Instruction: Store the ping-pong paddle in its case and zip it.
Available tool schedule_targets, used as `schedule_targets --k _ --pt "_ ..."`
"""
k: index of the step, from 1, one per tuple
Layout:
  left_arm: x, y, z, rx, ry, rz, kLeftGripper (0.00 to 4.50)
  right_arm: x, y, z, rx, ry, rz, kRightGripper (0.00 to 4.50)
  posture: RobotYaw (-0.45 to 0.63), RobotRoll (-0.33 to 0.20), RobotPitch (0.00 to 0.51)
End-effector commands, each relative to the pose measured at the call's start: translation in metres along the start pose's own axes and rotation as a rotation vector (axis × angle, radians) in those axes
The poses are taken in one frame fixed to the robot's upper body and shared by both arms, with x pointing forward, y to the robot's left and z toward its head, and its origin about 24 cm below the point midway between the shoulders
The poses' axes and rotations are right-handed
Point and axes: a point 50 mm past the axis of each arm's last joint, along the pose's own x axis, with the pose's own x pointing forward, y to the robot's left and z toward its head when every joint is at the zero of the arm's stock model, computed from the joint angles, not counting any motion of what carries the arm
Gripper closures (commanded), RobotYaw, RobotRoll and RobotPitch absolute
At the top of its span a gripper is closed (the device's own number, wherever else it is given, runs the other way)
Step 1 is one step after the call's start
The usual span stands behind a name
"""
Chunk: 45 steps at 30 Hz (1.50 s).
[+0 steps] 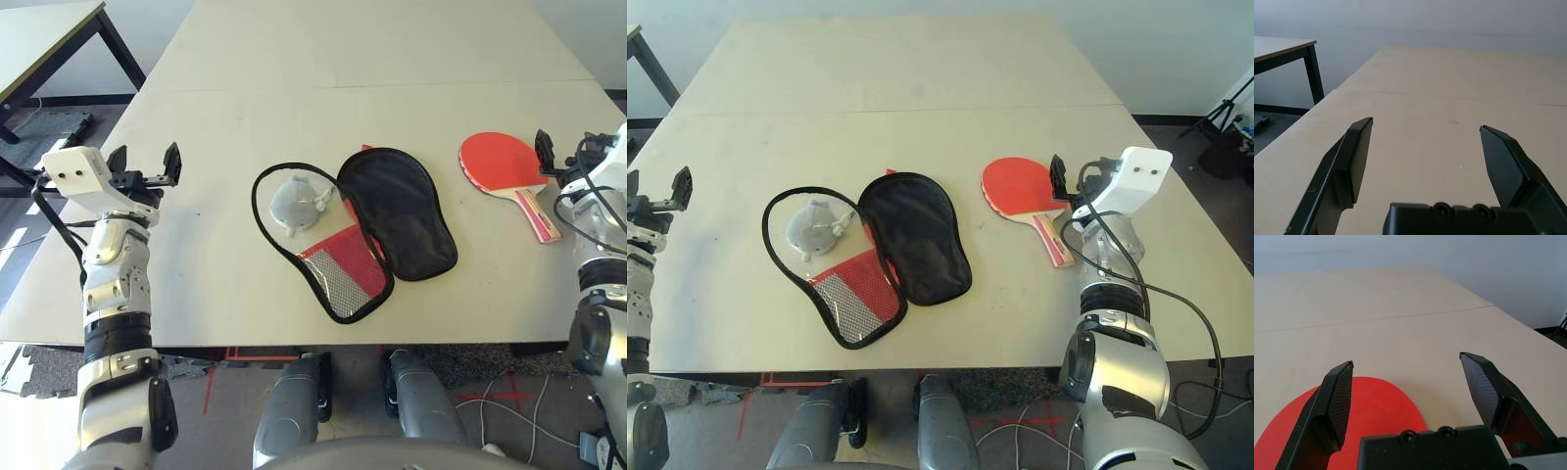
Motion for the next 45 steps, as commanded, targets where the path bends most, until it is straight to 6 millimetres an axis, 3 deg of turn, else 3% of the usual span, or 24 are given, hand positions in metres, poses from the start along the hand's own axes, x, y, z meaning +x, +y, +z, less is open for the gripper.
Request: schedule_targets --k 1,7,12,15,20,25,30,38,45 --pt "-0.004 0.003 -0.007 0.005 0.023 0.015 0.0 0.001 0.003 -0.003 0.003 0.016 0.005 0.02 -0.02 0.0 0.174" --pt "-0.005 0.006 -0.004 0.008 0.024 0.01 0.0 -0.001 0.001 -0.004 -0.001 0.019 0.006 0.02 -0.02 0.0 0.179" --pt "0.006 0.005 0.03 -0.007 -0.038 -0.066 0.0 -0.002 0.005 -0.009 0.003 0.039 0.015 0.02 0.0 0.0 0.192" --pt "0.013 -0.012 0.056 -0.031 -0.069 -0.198 0.0 -0.002 0.008 -0.013 -0.002 0.069 0.026 0.02 0.01 0.0 0.197" --pt "0.005 -0.057 0.077 -0.03 -0.021 -0.533 0.0 -0.002 0.011 -0.017 -0.007 0.099 0.017 0.02 0.01 0.0 0.202" --pt "-0.02 -0.099 0.082 0.0 0.073 -0.887 0.0 0.0 0.016 -0.018 0.012 0.119 0.015 0.02 0.0 0.0 0.205" --pt "-0.036 -0.122 0.08 -0.012 0.151 -1.058 0.0 0.006 0.024 -0.014 0.049 0.16 0.012 0.02 -0.01 0.0 0.201" --pt "-0.035 -0.134 0.076 -0.06 0.156 -1.098 0.0 0.013 0.033 0.024 0.041 0.244 0.013 0.02 -0.05 0.0 0.198" --pt "-0.035 -0.141 0.066 -0.031 0.185 -1.133 0.0 -0.008 0.038 0.062 -0.08 0.49 0.192 0.02 -0.07 0.0 0.195"
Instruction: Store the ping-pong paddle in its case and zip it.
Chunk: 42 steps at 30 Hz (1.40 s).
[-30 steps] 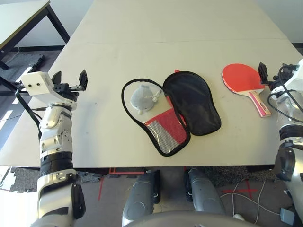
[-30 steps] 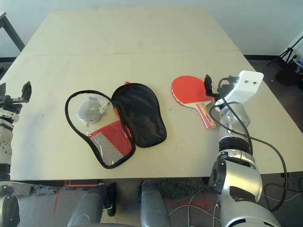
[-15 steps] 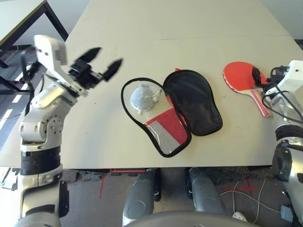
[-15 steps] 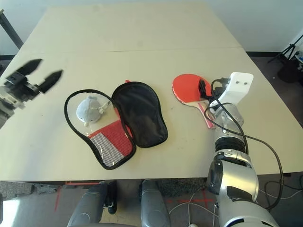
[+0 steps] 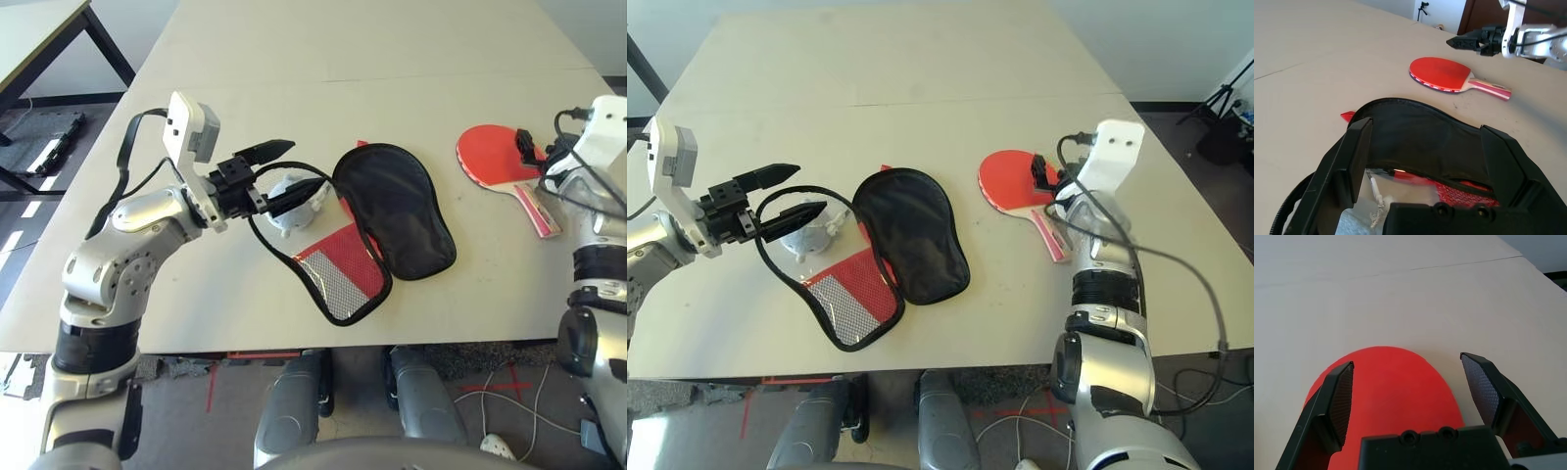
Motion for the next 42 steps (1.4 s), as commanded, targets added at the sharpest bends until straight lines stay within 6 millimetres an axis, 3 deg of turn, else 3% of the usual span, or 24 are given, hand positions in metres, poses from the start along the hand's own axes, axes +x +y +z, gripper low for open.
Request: schedule_targets --k 1,8,13,22,35,38,42 --pt "0.004 -0.001 -0.006 0.008 0.03 -0.021 0.0 -0.018 0.006 0.005 -0.039 0.154 0.103 0.02 -0.08 0.0 0.193" --pt "0.01 0.003 -0.001 -0.013 -0.023 -0.031 0.0 -0.051 0.007 0.008 -0.172 0.398 0.235 0.02 -0.09 0.0 0.181" --pt "0.012 0.002 -0.002 -0.012 -0.028 -0.034 0.0 -0.058 0.001 0.0 -0.203 0.492 0.22 0.02 -0.09 0.0 0.175" --pt "0.015 0.001 0.005 -0.023 -0.083 -0.02 0.0 -0.043 -0.004 -0.033 -0.132 0.568 0.159 0.02 -0.07 0.0 0.178" --pt "0.015 -0.002 0.008 -0.028 -0.092 -0.01 0.0 -0.023 0.002 -0.054 -0.137 0.565 0.159 0.02 -0.05 0.0 0.189" --pt "0.015 -0.003 0.007 -0.027 -0.089 -0.008 0.0 -0.022 0.002 -0.057 -0.143 0.564 0.159 0.55 -0.05 0.0 0.191" --pt "0.016 -0.003 0.007 -0.028 -0.087 -0.008 0.0 -0.022 0.003 -0.057 -0.169 0.533 0.165 1.78 -0.05 0.0 0.192"
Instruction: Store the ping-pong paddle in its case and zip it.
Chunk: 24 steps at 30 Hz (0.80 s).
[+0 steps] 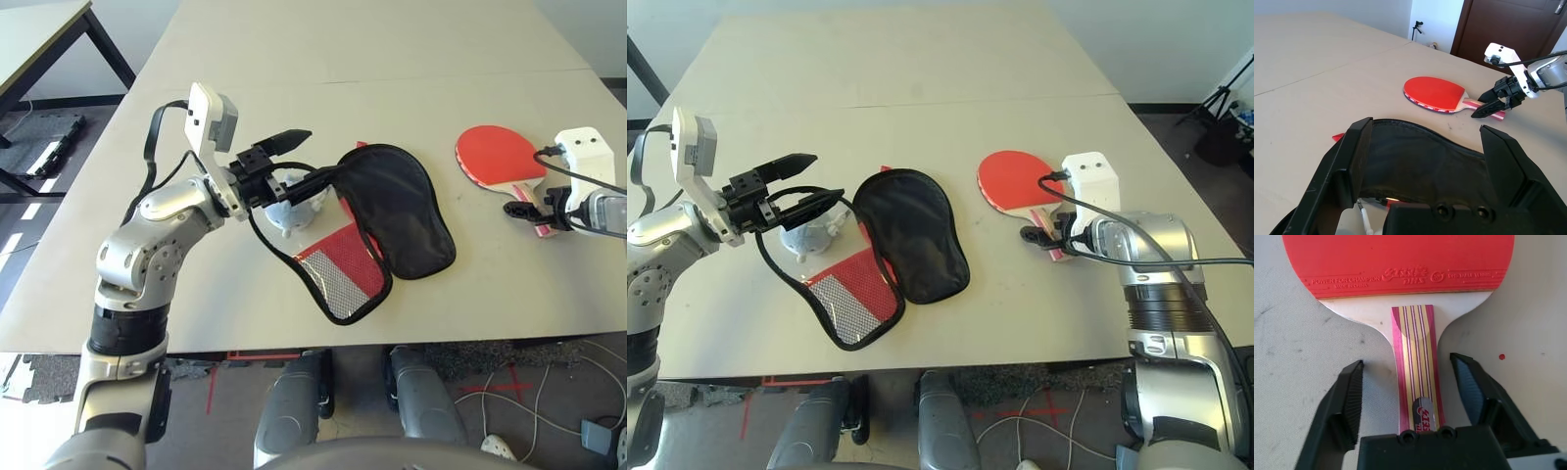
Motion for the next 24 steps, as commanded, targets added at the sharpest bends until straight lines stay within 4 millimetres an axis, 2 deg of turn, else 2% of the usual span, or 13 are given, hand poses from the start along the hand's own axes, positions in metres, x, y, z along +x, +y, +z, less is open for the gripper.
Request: schedule_targets --k 1,4,6,16,21,24 --pt "0.0 -0.004 -0.002 -0.001 0.012 -0.007 0.0 0.002 0.0 -0.005 -0.04 -0.007 -0.015 2.07 -0.05 0.0 0.192" --pt "0.0 -0.004 -0.003 -0.002 0.014 -0.008 0.0 0.002 0.001 -0.005 -0.051 -0.021 -0.018 2.99 -0.05 0.0 0.192" --pt "0.001 -0.005 -0.003 -0.003 0.016 -0.009 0.0 0.001 0.001 -0.006 -0.061 -0.056 -0.024 3.41 -0.06 0.0 0.192" --pt "0.003 -0.004 -0.006 0.002 0.024 -0.011 0.0 -0.005 0.007 -0.008 -0.079 -0.161 -0.013 3.41 -0.06 0.0 0.191" --pt "0.003 -0.004 -0.006 0.006 0.028 -0.011 0.0 -0.02 0.017 0.008 -0.014 -0.326 -0.009 3.41 -0.06 0.0 0.192" --pt "0.002 -0.004 -0.007 0.007 0.032 -0.012 0.0 -0.028 0.026 0.015 0.019 -0.352 0.023 3.41 -0.06 0.0 0.196"
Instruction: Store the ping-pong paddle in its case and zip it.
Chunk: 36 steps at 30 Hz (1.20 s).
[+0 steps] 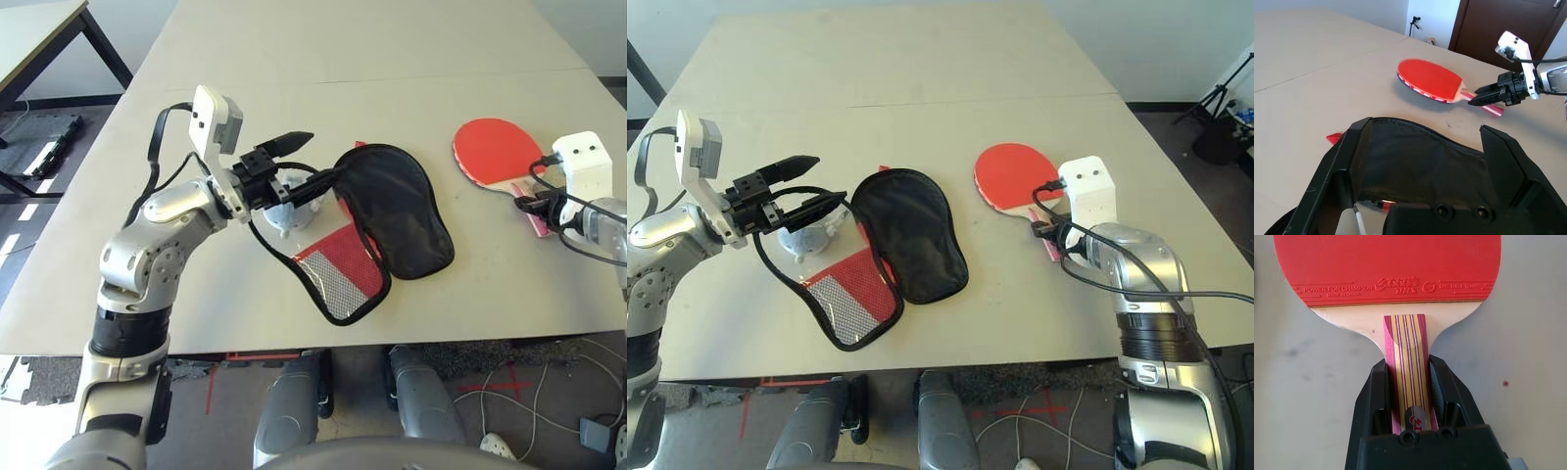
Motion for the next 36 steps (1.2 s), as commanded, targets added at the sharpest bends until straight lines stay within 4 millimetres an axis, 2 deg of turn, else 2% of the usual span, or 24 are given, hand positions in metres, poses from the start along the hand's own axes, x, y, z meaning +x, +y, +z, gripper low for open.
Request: schedule_targets --k 1,5,11,16,20,25,30,36 --pt "-0.001 -0.001 -0.004 -0.001 0.018 -0.008 0.0 -0.013 0.01 0.019 0.029 -0.069 0.035 3.41 -0.06 0.0 0.197" --pt "-0.001 -0.001 -0.004 0.001 0.022 -0.009 0.0 -0.018 0.032 0.031 0.048 -0.085 0.086 3.41 -0.06 0.0 0.2" --pt "-0.002 -0.001 -0.003 0.005 0.026 -0.01 0.0 -0.021 0.079 0.04 0.113 -0.038 0.161 3.41 -0.06 0.0 0.203" --pt "-0.003 -0.001 -0.004 0.007 0.033 -0.004 0.0 -0.021 0.111 0.042 0.143 0.001 0.209 3.41 -0.05 0.0 0.207" --pt "-0.002 -0.001 -0.004 0.008 0.034 -0.001 0.0 -0.018 0.133 0.035 0.131 0.037 0.278 3.41 -0.04 0.0 0.211" --pt "-0.001 -0.001 -0.004 0.011 0.034 0.001 0.0 -0.012 0.148 0.027 0.11 0.096 0.313 3.41 -0.04 0.0 0.217" --pt "-0.002 -0.002 -0.005 0.011 0.038 0.005 0.0 -0.007 0.152 0.023 0.098 0.138 0.319 3.41 -0.03 0.0 0.223" --pt "-0.003 -0.004 -0.007 0.007 0.042 0.005 0.0 -0.001 0.161 0.006 0.102 0.221 0.352 3.41 -0.02 0.0 0.228"
